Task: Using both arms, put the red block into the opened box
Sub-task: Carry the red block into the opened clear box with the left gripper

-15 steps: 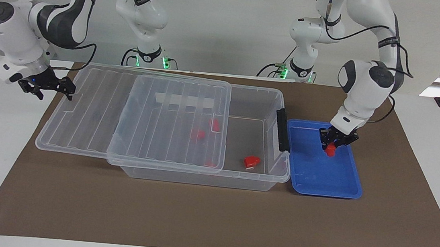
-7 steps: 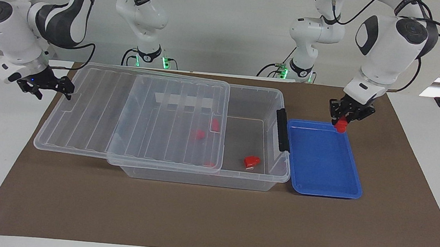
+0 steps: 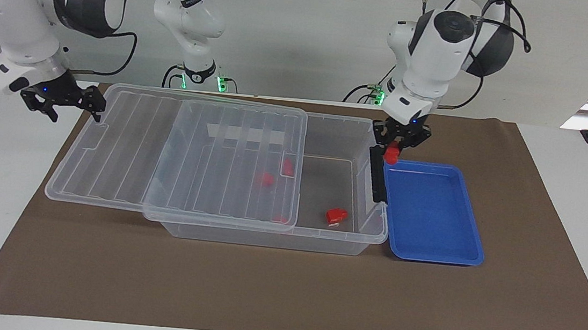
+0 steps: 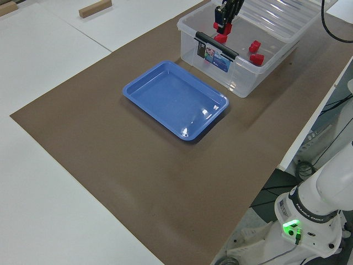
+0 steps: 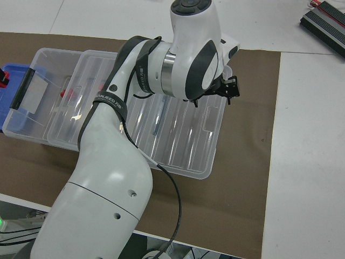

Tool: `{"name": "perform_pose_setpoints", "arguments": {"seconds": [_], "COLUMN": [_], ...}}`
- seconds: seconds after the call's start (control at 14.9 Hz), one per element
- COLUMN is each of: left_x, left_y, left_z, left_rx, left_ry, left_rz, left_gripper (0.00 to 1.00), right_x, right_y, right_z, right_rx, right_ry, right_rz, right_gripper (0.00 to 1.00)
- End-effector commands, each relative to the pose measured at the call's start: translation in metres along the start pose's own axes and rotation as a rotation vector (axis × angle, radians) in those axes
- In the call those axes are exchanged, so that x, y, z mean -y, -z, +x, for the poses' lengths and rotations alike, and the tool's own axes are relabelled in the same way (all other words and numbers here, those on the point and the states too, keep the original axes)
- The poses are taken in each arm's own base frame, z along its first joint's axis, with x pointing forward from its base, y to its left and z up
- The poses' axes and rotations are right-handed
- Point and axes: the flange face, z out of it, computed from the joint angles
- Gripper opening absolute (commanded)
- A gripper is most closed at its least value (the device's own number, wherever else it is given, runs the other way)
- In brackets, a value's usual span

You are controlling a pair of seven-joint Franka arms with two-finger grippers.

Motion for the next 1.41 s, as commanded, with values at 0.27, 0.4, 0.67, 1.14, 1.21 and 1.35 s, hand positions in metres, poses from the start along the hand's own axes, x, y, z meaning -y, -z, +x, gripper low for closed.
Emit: {"name": "perform_pose_setpoints", "arguments": {"seconds": [0.27, 0.4, 0.67, 1.14, 1.21, 1.35], "left_x": [-0.066, -0.071, -0.072, -0.067, -0.064, -0.064], "left_y": [-0.088, -0.111, -0.151, -0.198, -0.201, -0.201], "left_z": [-0.01, -0.006, -0.005, -0.018, -0.021, -0.021], "left_rx": [-0.01, -0.026, -0.025, -0.021, -0.012, -0.008], "left_ry": [0.024, 0.028, 0.04, 0.037, 0.038, 0.039], "left_rz": [-0.011, -0.026, -0.033, -0.036, -0.03, -0.027], "left_gripper": [0.0, 0.0, 0.0, 0.0, 0.0, 0.97], "right_x": [0.032, 0.036, 0.052, 0.048, 0.048, 0.048], "right_y": [0.057, 0.057, 0.06, 0.059, 0.059, 0.055], "right_z": [-0.007, -0.008, -0.007, -0.003, -0.002, 0.0], "right_rx": [0.045, 0.06, 0.064, 0.037, 0.029, 0.019], "right_ry": [-0.139, -0.132, -0.11, -0.136, -0.142, -0.155], "right_rz": [0.101, 0.104, 0.096, 0.072, 0.071, 0.07], "right_gripper": [1.0, 1.0, 1.0, 1.0, 1.0, 1.0]}}
